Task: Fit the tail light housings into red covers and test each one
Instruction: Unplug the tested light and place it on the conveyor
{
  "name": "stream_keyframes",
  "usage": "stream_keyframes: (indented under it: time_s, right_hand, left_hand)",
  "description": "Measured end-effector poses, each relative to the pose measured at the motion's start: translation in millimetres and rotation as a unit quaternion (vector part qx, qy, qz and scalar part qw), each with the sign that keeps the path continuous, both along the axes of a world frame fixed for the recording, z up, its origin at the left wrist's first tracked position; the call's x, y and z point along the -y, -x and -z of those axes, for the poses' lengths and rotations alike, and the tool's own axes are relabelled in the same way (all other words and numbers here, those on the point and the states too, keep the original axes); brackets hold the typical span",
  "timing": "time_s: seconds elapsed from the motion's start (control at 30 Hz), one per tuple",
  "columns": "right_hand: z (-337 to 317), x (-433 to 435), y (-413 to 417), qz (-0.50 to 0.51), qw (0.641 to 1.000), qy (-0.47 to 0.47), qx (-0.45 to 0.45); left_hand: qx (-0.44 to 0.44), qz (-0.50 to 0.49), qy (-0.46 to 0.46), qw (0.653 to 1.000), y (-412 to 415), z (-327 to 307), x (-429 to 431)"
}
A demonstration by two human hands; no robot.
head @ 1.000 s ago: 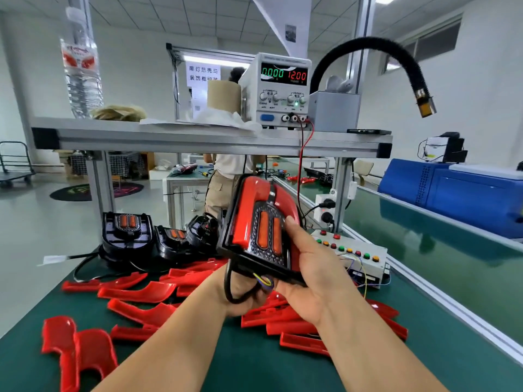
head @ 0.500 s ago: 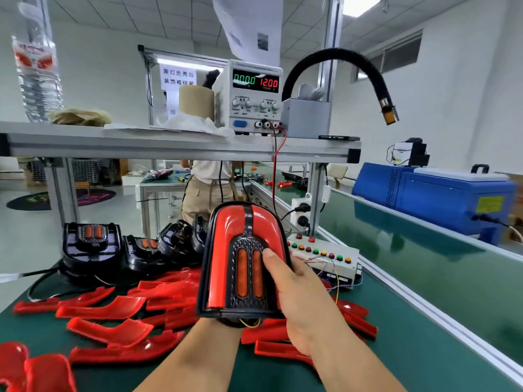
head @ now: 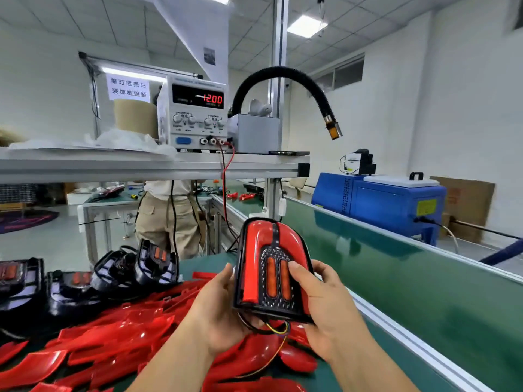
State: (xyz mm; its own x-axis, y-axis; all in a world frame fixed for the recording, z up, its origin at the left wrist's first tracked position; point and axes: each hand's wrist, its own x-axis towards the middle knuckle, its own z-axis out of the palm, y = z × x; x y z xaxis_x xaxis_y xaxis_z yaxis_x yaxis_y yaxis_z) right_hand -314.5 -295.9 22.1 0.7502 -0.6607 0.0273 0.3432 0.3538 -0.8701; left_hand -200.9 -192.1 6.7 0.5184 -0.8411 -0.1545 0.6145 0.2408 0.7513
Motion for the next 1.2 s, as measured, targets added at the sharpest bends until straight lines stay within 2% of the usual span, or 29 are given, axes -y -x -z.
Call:
stream_keyframes:
  time_s: [0.07,0.1,0.13,0.23,0.47,0.7,0.87,1.2]
  right_hand:
    - [-4.9,27.7,6.5,0.063,0.997,0.04,-0.011]
    - [-7.0,41.0,8.7,0.088,0.995,0.054,-0.015]
    - [-9.8,52.9,10.5,0.108,0.992,0.06,-0.019]
    - [-17.5,85.5,10.8,0.138,0.988,0.057,-0.04]
    - [-39.2,166.1,-2.4,0.161,0.982,0.017,-0.093]
    - [-39.8,229.2,-27.8,0.176,0.973,0.0,-0.152]
    - [-29.1,254.1,-41.8,0.173,0.968,-0.002,-0.18]
    - [-22.0,259.0,-56.0,0.179,0.969,0.018,-0.172]
  left_hand:
    - [0.042,0.069,0.039,0.996,8.7,-4.2,6.6]
    - [0.081,0.071,0.03,0.994,15.0,-9.9,14.7]
    - [0.139,0.051,0.001,0.989,21.9,-17.1,24.9]
    - [0.228,-0.019,-0.061,0.972,32.5,-30.7,62.5]
    - [0.204,-0.008,-0.128,0.97,18.9,-60.7,146.0]
    - [0.154,-0.005,-0.129,0.98,0.0,-52.2,210.0]
    - [0.143,0.006,-0.136,0.98,-10.5,-37.6,232.1]
    - [0.139,-0.021,-0.142,0.98,-36.0,-27.4,240.6]
